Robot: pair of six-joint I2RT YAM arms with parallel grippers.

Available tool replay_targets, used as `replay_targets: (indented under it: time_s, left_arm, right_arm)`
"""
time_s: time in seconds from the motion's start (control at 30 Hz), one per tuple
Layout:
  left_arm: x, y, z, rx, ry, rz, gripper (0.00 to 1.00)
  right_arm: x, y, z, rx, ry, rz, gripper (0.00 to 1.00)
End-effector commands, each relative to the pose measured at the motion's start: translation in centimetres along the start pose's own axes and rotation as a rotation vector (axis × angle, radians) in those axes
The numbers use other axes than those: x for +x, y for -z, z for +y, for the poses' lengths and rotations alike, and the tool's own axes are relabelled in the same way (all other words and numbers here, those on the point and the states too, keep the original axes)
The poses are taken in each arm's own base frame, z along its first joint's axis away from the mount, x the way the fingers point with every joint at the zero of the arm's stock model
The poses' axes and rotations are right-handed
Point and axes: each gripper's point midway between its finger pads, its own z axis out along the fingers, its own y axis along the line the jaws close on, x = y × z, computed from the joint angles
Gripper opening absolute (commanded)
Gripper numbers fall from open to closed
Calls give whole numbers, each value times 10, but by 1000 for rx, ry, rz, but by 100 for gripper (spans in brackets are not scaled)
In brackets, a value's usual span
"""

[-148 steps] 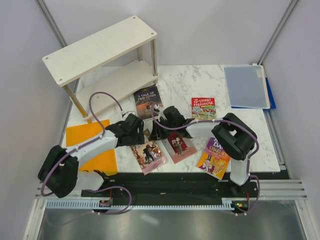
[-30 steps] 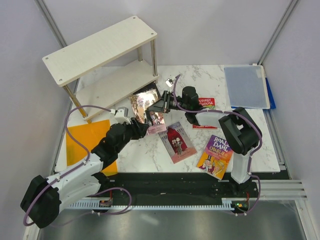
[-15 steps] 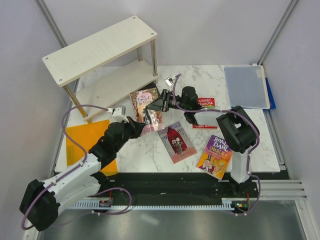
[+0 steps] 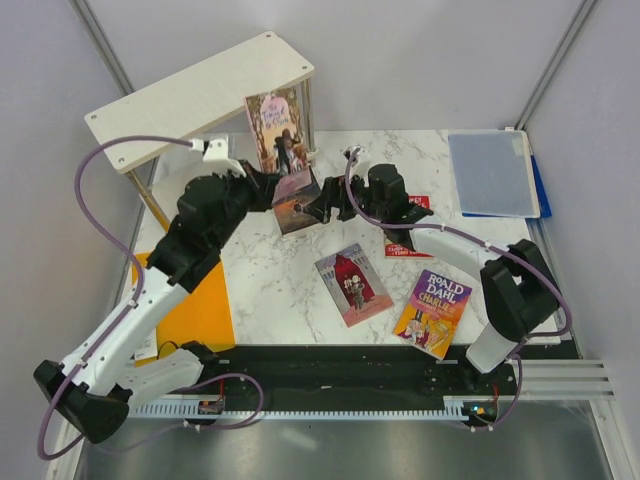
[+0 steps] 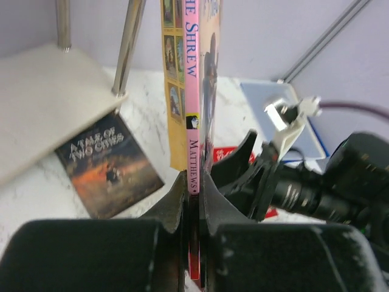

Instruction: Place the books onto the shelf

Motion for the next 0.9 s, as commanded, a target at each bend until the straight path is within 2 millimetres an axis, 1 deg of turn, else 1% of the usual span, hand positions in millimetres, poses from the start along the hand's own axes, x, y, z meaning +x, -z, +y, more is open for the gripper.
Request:
replay_targets:
  time_s: [0.0,0.03,0.07,0.1,0.13,0.17,0.2,0.23,0.27,0.3,0.33,0.37,0.4,0.43,0.47,0.5,0.53,0.57,0.6,0.63,0.67,0.7,0.73,0.77,0.8,0.87]
  left_arm:
    - [-75,-5,-28,90,-75,-113,2]
    - [-79,-15,-22,72,-71,-104,2]
    - [-100,-12,-32,117,-32,-130,2]
    - [-116,-17,-17,91,-5,-152,2]
    - [-124,-22,-28,175,19,-129,2]
    - [-133,-26,-26,191,92,-124,2]
    - [-146,-29,-12,180,118,-141,2]
    - [-155,-36,-18,233,132,-128,2]
    - [-163,-39,-18,243,171,-132,2]
    - [-174,-41,-9,237,188,-141,2]
    - [-190,-38,-19,288,216,-147,2]
    - [-190,-51,-12,285,252,-127,2]
    - [-198,-55,-2,275,275,-130,2]
    - [-213,-51,-8,303,297,-147,2]
    - [-210,-66,2,280,332,-121,2]
    - [-216,-69,10,270,356,-125,2]
    - [-227,-66,1,315,398,-119,2]
    - [-227,-73,6,321,431,-98,2]
    - [-220,-93,20,312,474,-62,2]
    - [-224,-95,9,368,519,-23,2]
    - [-228,-101,21,364,538,-20,2]
    - [-216,-123,36,349,580,18,2]
    - [-223,-123,31,373,602,21,2]
    - [-222,-129,33,375,611,28,2]
    - [-219,-139,40,363,626,38,2]
    - [-218,-144,49,334,650,32,2]
  right_arm:
    - [16,16,-31,159,99,43,98]
    - [18,18,-33,165,98,45,98]
    - [20,19,-34,171,98,47,98]
    - [25,20,-36,175,95,57,98]
    - [27,21,-39,184,92,58,98]
    - [28,22,-40,193,96,56,98]
    - [33,24,-44,204,97,66,98]
    - [35,25,-46,213,100,68,98]
    - [36,26,-51,235,104,70,98]
    - [39,28,-54,248,106,75,98]
    - [40,29,-56,258,109,74,98]
    - [41,31,-60,284,114,71,98]
    - [43,33,-63,300,122,74,98]
    - [43,34,-64,312,131,72,98]
    - [45,36,-67,332,140,76,98]
    - [45,40,-71,363,159,70,98]
    - [46,41,-72,374,167,70,98]
    - [46,42,-72,384,174,69,98]
    - [48,44,-77,408,182,69,98]
    - [49,44,-77,410,190,72,98]
    - [50,44,-79,416,193,77,98]
    - [52,44,-81,422,197,84,98]
    - [54,44,-82,425,199,92,98]
    - [57,45,-83,428,197,96,98]
    - [56,46,-83,429,199,95,98]
    - [59,47,-85,434,198,100,98]
